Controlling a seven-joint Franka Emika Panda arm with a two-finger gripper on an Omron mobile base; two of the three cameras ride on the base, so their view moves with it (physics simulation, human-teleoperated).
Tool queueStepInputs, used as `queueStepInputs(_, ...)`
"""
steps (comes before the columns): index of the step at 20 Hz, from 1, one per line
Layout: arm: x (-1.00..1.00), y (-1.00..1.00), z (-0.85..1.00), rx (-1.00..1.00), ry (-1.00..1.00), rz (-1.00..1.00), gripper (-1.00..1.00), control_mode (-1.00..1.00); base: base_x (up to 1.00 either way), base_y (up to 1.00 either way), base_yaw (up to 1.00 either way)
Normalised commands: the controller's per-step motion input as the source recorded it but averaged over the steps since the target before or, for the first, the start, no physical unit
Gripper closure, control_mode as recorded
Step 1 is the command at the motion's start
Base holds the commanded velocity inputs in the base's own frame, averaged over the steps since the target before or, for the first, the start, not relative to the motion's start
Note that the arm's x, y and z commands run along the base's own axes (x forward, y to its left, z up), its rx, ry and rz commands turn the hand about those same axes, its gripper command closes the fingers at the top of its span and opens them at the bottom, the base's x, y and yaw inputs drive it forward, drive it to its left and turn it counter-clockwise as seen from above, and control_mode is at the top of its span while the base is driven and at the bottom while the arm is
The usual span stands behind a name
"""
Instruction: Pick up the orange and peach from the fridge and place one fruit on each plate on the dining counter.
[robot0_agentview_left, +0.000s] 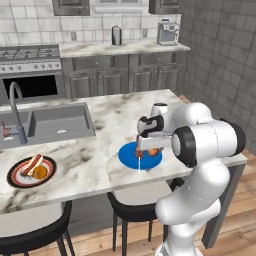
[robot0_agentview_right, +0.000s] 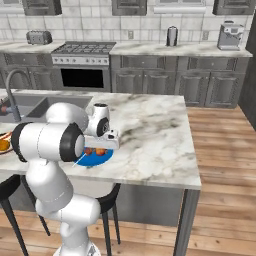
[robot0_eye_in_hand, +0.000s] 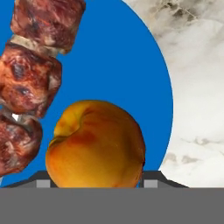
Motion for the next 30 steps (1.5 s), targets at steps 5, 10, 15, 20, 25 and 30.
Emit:
queueStepInputs(5,-0.03,0.02,-0.06,0.00,0.00,0.00,1.00,-1.00,0.00,0.00,0.00)
queueStepInputs(10,-0.01,0.15,-0.01,0.00,0.00,0.04,1.00,-1.00,0.00,0.00,0.00)
queueStepInputs(15,0.00,0.03,-0.22,0.00,0.00,0.05,1.00,-1.00,0.00,0.00,0.00)
queueStepInputs(20,0.00,0.00,-0.11,0.00,0.00,0.02,1.00,-1.00,0.00,0.00,0.00)
queueStepInputs(25,-0.07,0.01,0.14,-0.02,-0.01,0.00,-1.00,-1.00,0.00,0.00,0.00)
queueStepInputs(30,-0.08,0.01,0.10,-0.02,0.00,0.00,-1.00,-1.00,0.00,0.00,0.00)
